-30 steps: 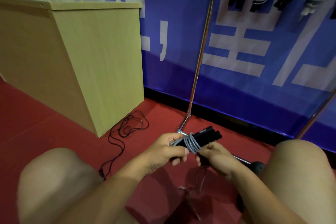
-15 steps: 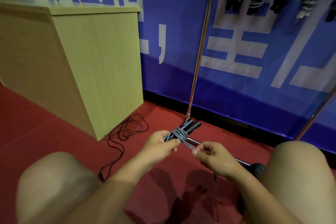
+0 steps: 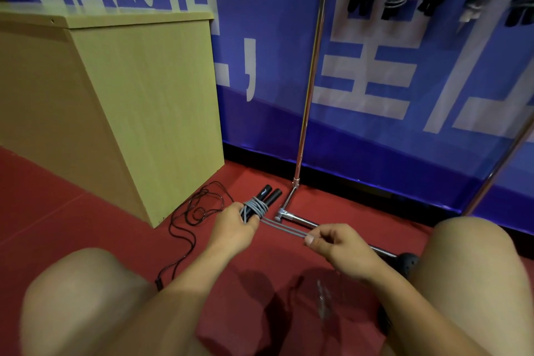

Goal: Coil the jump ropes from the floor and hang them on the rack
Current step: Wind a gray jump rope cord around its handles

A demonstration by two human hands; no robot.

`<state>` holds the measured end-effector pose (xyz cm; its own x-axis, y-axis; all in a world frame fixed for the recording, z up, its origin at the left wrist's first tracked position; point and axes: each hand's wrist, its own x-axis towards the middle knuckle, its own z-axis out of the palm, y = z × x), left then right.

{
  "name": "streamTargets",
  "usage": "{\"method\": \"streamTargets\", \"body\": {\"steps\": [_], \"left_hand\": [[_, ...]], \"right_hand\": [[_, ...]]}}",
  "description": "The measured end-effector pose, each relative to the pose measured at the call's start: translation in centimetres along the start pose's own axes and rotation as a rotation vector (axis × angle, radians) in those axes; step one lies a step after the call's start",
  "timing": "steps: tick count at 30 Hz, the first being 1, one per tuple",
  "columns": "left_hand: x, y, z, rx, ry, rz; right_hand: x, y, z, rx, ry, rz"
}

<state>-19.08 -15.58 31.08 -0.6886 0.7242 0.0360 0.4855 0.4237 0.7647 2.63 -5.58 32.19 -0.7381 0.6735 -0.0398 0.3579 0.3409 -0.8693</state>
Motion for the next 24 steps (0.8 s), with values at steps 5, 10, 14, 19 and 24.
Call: {"method": "streamTargets", "body": {"steps": [5, 10, 14, 19, 24], "left_hand": [[0.0, -0.3, 0.6, 0.118, -0.013, 0.028], [-0.1, -0.5, 1.0, 0.155, -0.038, 0.038], [-0.1, -0.6, 1.0, 0.190, -0.077, 0.029], [-0.5, -0.8, 1.3, 0.296, -0.186, 0.076], [-2.0, -0.5, 1.9, 0.452, -0.413, 0.207]], "right_hand": [[-0.5, -0.6, 0.3, 0.084, -0.044, -0.065], [-0.8, -0.8, 0.5, 0.135, -0.130, -0.080], [-1.0, -0.5, 0.9, 0.172, -0.204, -0.126], [-0.7, -0.3, 0.7, 0.211, -0.096, -0.128], [-0.3, 0.0, 0.6, 0.218, 0.038, -0.140]]}}
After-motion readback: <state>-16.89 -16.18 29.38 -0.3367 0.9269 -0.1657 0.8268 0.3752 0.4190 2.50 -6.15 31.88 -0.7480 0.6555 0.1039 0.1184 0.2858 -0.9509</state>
